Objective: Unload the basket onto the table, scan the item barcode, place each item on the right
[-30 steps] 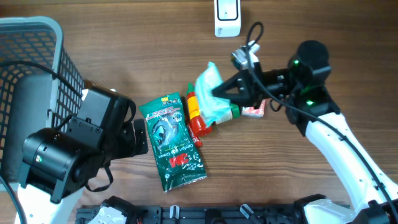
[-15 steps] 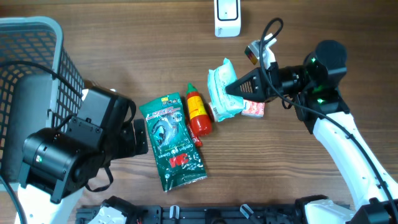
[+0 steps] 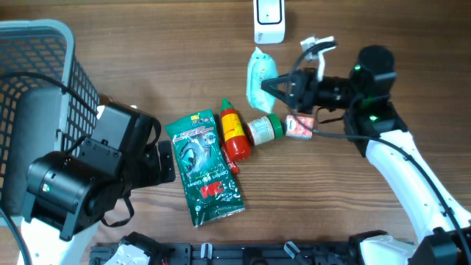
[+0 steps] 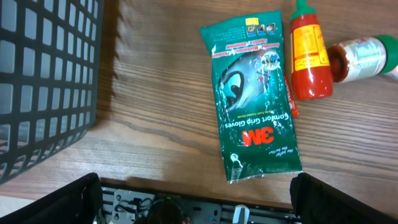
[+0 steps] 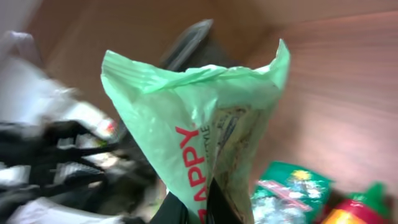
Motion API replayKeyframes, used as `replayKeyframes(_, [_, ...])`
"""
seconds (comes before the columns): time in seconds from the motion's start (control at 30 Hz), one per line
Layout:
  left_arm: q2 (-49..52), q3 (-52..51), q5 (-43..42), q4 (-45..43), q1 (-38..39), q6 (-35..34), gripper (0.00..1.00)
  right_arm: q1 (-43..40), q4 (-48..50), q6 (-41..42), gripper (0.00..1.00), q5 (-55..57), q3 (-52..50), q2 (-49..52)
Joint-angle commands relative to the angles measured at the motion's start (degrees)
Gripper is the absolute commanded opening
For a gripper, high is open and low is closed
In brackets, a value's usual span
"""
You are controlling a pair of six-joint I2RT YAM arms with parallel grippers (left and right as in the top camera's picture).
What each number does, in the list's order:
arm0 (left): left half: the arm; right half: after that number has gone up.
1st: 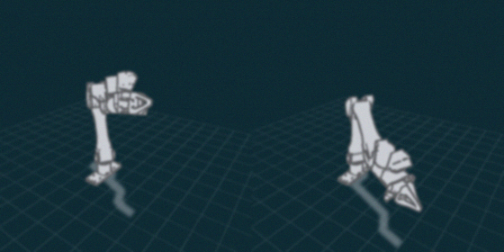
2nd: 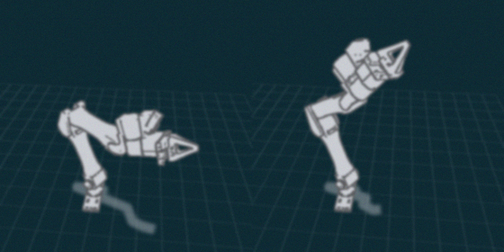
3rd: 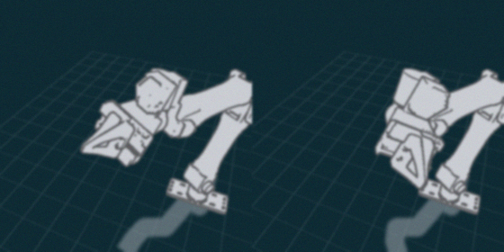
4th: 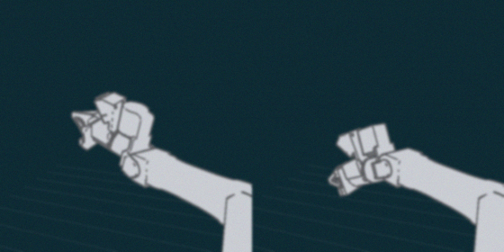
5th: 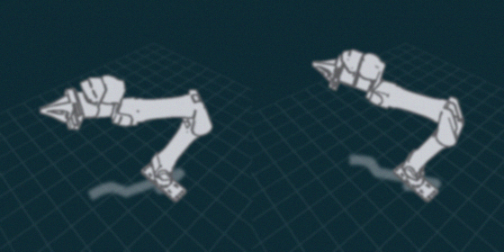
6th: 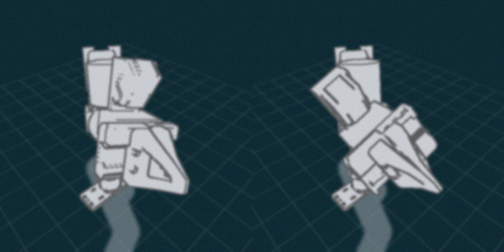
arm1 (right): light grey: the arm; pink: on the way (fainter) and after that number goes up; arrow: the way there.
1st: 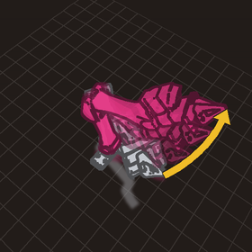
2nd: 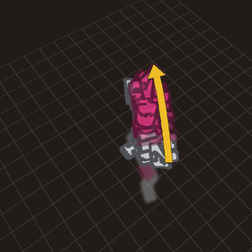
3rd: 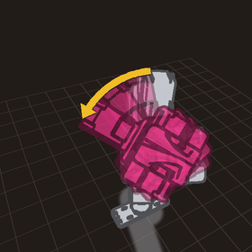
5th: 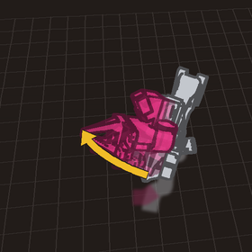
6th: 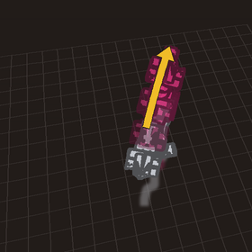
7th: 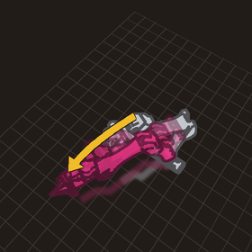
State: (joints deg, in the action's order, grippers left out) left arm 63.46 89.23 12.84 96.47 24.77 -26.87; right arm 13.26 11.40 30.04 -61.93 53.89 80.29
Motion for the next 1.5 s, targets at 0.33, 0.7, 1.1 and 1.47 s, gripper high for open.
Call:
replayKeyframes(0.33, [-0.1, 0.4, 0.7, 0.0, -0.3, -0.6, 1.00, 10.1, -9.1, -24.4, 0.05, 52.5, 21.3, 20.3])
replayKeyframes(0.7, [-0.1, 0.4, 0.7, 0.0, -0.3, -0.6, 1.00, 5.1, -12.1, -26.7, 0.05, 61.4, 54.6, 50.4])
replayKeyframes(1.1, [-0.1, 0.4, 0.7, 0.0, -0.3, -0.6, 1.00, 4.2, -20.3, -24.7, 0.04, 72.1, 61.7, 50.4])
replayKeyframes(1.47, [-0.1, 0.4, 0.7, 0.0, -0.3, -0.6, 1.00, -19.8, -46.2, -29.9, 0.05, 89.1, 61.1, 38.8])
